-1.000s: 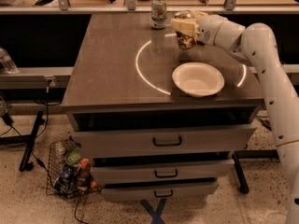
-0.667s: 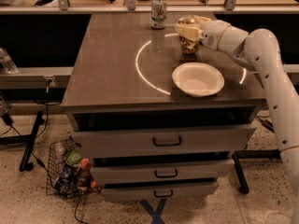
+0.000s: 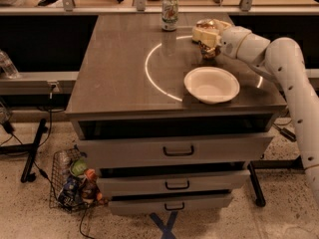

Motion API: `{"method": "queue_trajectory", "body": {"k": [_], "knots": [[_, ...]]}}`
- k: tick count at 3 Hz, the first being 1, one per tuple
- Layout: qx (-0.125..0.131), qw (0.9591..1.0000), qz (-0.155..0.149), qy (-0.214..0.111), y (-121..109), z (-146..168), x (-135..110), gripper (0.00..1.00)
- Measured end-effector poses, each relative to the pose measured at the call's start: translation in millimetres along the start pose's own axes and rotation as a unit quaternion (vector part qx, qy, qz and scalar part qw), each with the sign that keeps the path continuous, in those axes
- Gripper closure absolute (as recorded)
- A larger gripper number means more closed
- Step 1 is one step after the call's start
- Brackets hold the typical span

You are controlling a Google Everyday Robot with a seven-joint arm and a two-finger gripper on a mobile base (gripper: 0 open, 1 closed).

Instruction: Place orange can upright

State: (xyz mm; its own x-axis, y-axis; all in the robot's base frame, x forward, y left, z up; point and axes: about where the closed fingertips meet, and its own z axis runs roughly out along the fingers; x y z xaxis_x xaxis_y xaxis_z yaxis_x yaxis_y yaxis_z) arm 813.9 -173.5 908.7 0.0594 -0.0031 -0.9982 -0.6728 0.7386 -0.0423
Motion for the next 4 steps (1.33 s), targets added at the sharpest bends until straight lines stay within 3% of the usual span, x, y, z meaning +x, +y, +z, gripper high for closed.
{"method": "queue_trajectory", "body": {"k": [1, 2, 4], "knots": [[0.000, 1.0000, 0.000, 0.000, 0, 0, 0, 0.12], [0.017, 0.9998, 0.003, -0.004, 1, -15, 4, 0.13], [0.046, 0.9985, 0.000, -0.030, 2, -34, -8, 0.60]]}}
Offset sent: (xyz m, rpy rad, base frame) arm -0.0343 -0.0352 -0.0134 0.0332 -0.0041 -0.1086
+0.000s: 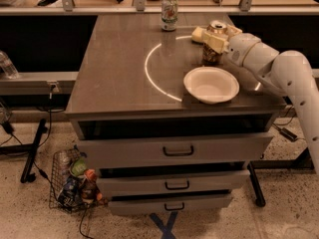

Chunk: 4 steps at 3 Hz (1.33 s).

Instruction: Place orange can upright

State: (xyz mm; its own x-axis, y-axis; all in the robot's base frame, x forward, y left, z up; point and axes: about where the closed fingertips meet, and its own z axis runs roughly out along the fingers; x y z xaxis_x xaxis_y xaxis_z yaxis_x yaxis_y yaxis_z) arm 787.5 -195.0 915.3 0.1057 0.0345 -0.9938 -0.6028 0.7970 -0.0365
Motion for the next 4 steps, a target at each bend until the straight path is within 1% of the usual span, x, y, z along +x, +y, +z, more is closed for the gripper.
{"method": "queue_trajectory", "body": {"k": [1, 3, 4], "knots": [[0.003, 1.0000, -0.001, 0.000, 0.2, -2.7, -5.1, 0.62], [0.004, 1.0000, 0.002, 0.004, 3.1, -3.3, -5.7, 0.15], [0.004, 1.0000, 0.004, 0.007, 4.9, -2.9, -3.7, 0.00]]}}
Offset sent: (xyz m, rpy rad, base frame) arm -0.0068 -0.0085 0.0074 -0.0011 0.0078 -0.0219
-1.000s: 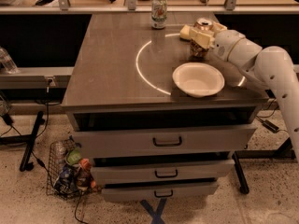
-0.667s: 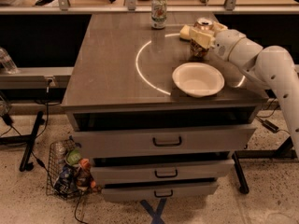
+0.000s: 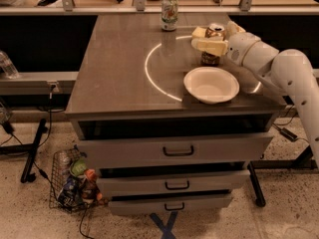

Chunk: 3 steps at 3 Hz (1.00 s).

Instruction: Place orange can upright

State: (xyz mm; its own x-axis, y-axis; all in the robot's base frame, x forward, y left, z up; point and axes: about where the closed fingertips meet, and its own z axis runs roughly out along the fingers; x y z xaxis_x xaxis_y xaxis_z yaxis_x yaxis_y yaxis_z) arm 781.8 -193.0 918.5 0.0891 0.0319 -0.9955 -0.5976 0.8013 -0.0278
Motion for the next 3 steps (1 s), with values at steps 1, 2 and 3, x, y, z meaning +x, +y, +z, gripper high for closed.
{"method": "queue_trajectory", "body": {"k": [1, 2, 3], "knots": [[0.004, 1.0000, -0.003, 0.006, -1, -4, -3, 0.00], [0.020, 0.9992, -0.025, 0.023, -13, -26, -28, 0.00], [0.052, 0.9955, -0.076, 0.023, -30, -59, -101, 0.00]]}}
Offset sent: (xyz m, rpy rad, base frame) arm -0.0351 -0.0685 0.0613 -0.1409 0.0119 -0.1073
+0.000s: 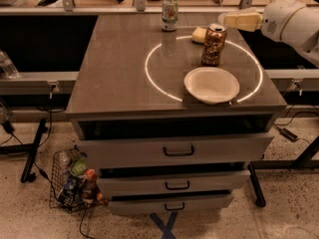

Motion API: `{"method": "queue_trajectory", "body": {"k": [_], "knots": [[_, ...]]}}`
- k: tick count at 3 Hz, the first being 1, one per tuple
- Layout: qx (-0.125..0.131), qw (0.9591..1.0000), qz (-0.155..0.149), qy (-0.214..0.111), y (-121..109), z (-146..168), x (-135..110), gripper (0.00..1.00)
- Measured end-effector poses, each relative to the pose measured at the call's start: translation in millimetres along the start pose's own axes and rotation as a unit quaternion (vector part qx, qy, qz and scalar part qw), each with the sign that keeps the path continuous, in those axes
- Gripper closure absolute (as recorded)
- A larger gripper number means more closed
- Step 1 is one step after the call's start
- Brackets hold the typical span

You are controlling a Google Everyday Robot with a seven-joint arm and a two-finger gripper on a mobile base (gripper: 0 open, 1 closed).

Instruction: Place orange can upright

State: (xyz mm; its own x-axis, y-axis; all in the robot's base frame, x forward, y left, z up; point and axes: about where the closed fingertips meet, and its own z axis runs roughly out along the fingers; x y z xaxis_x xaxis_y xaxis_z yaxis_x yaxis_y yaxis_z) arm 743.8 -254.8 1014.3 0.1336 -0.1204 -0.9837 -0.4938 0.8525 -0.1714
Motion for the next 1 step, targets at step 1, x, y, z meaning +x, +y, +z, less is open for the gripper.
{"method": "queue_trajectory", "body": {"k": [1], "knots": [[0.000, 1.0000, 0.000, 0.000, 0.1, 0.0, 0.0, 0.00]]}}
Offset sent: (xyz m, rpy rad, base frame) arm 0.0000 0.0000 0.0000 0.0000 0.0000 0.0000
